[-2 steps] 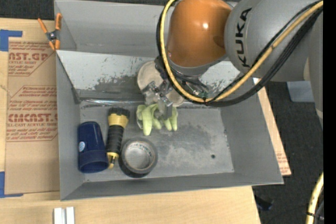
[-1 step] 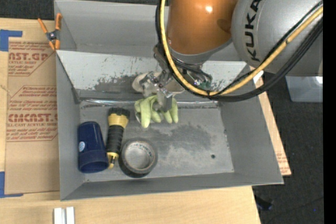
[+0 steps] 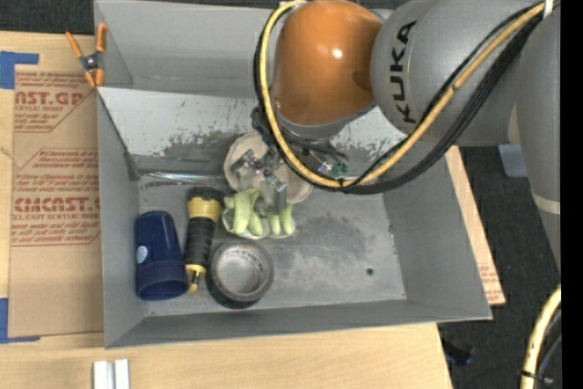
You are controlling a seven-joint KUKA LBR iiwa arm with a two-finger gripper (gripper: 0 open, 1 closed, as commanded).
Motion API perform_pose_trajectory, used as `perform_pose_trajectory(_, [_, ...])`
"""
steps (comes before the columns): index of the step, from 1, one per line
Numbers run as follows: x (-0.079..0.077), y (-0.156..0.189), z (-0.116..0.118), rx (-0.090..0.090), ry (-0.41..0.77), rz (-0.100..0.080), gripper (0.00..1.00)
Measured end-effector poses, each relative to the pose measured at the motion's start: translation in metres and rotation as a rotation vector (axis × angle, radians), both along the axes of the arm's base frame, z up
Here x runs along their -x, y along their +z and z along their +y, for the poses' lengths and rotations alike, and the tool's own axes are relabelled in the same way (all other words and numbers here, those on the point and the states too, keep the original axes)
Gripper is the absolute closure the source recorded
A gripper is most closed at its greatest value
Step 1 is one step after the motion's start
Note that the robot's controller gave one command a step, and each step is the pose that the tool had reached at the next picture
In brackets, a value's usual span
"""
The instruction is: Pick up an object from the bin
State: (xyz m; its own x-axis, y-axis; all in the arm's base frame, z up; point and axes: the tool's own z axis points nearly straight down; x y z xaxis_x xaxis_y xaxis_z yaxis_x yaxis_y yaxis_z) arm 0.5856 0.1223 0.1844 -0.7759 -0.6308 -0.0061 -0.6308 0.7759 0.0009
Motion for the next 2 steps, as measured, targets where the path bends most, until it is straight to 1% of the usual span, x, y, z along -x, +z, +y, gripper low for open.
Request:
perform_pose_trajectory(1, [0.009, -0.033, 0.002, -0.002, 0.131, -0.017, 1.0])
perform_pose_trajectory(2, [0.002, -0.089, 0.009, 0.0, 0.201, -0.015, 1.0])
